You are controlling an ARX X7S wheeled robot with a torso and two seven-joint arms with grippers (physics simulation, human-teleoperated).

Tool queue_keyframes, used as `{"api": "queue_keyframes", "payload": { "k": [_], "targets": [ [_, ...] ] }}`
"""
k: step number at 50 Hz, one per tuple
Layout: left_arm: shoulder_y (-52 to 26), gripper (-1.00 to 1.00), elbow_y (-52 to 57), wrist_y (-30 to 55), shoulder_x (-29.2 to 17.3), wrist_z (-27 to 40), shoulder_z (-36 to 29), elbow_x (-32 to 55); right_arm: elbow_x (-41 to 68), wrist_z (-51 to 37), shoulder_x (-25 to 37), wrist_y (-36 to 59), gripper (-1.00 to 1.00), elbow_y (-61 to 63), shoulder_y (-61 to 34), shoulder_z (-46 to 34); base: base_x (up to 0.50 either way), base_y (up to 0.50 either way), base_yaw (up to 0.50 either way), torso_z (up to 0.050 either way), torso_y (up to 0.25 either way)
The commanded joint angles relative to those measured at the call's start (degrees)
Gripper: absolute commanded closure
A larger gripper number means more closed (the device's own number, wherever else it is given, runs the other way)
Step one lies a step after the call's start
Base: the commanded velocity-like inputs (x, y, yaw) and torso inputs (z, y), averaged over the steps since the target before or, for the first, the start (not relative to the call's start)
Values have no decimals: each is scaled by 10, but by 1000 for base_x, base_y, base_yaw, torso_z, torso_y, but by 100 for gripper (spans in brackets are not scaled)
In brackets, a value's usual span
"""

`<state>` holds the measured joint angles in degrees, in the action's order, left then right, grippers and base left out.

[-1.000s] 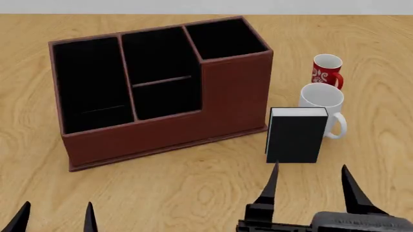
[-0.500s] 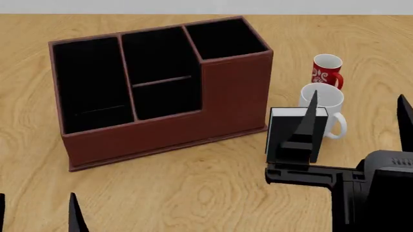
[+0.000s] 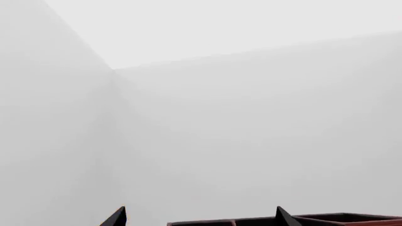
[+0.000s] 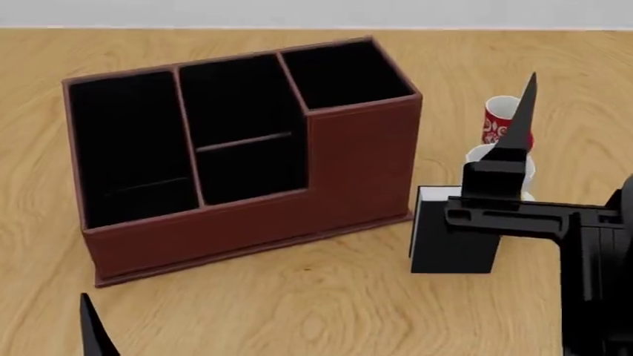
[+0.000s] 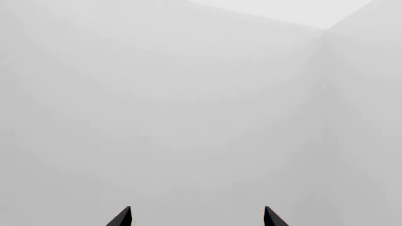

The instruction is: Pick up the book and place it in the right compartment of the caddy.

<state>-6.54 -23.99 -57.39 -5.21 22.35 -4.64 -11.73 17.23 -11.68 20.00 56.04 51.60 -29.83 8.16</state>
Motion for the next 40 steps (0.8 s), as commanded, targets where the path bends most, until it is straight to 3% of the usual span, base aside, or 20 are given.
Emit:
{"api": "queue_keyframes", "payload": {
  "k": [1,40],
  "targets": [
    [-7,-100,-10,-22,-17,55,-21,-20,4,-5,8,15,-100,4,-21,-3,320,0,0,0,0],
    [-25,-100,-8,-21,-80,199,-116,-43,10,-16,9,13,-100,-6,-42,-25,317,0,0,0,0]
  ]
}}
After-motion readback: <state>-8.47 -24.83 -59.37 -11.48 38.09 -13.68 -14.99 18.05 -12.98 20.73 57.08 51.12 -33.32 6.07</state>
